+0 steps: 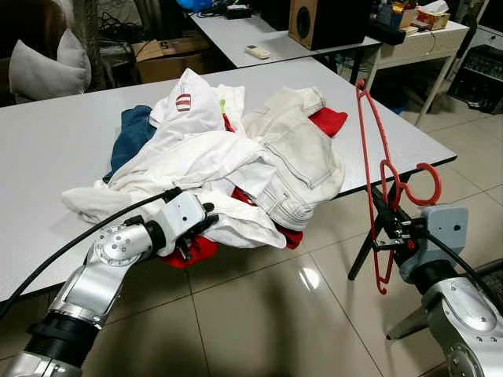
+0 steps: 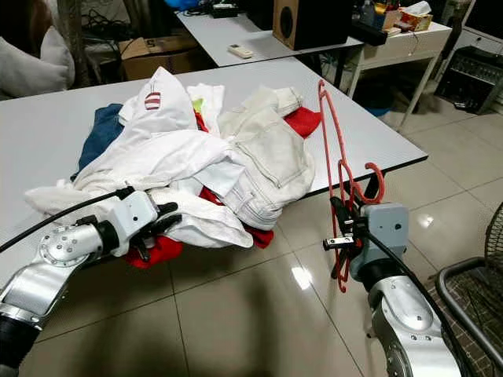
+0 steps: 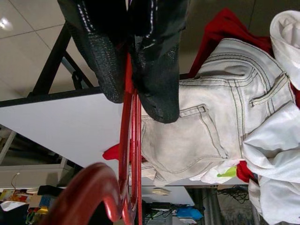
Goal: Hang hanger
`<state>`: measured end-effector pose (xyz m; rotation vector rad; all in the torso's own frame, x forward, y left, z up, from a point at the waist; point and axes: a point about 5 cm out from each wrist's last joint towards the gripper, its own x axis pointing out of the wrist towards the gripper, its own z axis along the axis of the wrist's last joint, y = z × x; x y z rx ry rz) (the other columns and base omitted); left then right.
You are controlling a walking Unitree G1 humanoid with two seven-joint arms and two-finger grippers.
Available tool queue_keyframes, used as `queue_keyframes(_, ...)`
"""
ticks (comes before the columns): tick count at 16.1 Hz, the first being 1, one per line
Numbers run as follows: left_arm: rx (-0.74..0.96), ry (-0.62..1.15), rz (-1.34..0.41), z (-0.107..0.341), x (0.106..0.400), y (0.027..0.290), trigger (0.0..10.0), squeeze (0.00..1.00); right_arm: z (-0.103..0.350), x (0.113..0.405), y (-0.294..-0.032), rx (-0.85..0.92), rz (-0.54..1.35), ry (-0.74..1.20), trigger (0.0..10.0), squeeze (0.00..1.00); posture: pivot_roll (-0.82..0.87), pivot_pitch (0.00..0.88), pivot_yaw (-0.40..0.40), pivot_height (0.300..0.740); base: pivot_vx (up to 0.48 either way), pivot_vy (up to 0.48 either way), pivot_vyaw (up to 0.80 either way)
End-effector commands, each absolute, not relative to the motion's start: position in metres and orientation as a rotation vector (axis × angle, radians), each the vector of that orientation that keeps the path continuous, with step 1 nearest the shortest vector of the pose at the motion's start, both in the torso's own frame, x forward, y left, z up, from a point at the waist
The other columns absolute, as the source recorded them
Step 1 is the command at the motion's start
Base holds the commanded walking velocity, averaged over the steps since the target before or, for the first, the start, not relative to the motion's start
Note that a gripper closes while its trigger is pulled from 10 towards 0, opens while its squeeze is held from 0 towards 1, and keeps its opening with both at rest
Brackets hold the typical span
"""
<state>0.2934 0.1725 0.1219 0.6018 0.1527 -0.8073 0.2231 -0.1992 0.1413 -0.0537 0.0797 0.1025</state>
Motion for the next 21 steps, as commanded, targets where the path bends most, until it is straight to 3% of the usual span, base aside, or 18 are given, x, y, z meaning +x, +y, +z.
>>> queue_keyframes(1, 0.593, 0.148, -0.812, 0.125, 0.293, 0.174, 0.0, 0.0, 0.147, 0.224, -0.197, -0.064, 0.119, 0.052, 10.0, 0.0, -0.18, 0.0, 0.042, 0.74, 0.0, 0.0, 0.0)
queue_keyframes(9, 0.642, 0.208, -0.73, 0.12, 0.295, 0.19, 0.0, 0.0, 0.147, 0.226, -0.192, -0.067, 0.147, 0.047, 10.0, 0.0, -0.18, 0.0, 0.069, 0.74, 0.0, 0.0, 0.0)
queue_keyframes(13, 0.594, 0.168, -0.708, 0.128, 0.295, 0.184, 0.0, 0.0, 0.147, 0.227, -0.192, -0.06, 0.149, 0.031, 10.0, 0.0, -0.15, 0.0, 0.077, 0.74, 0.0, 0.0, 0.0)
queue_keyframes(19, 0.278, 0.043, -0.592, 0.163, 0.301, 0.175, 0.0, 0.0, 0.148, 0.222, -0.187, -0.065, 0.224, 0.018, 10.0, 0.0, -0.15, 0.0, 0.074, 0.74, 0.0, 0.0, 0.0)
queue_keyframes(21, 0.245, 0.011, -0.589, 0.174, 0.305, 0.173, 0.0, 0.0, 0.149, 0.219, -0.187, -0.079, 0.259, 0.014, 10.0, 0.0, -0.15, 0.0, 0.073, 0.74, 0.0, 0.0, 0.0)
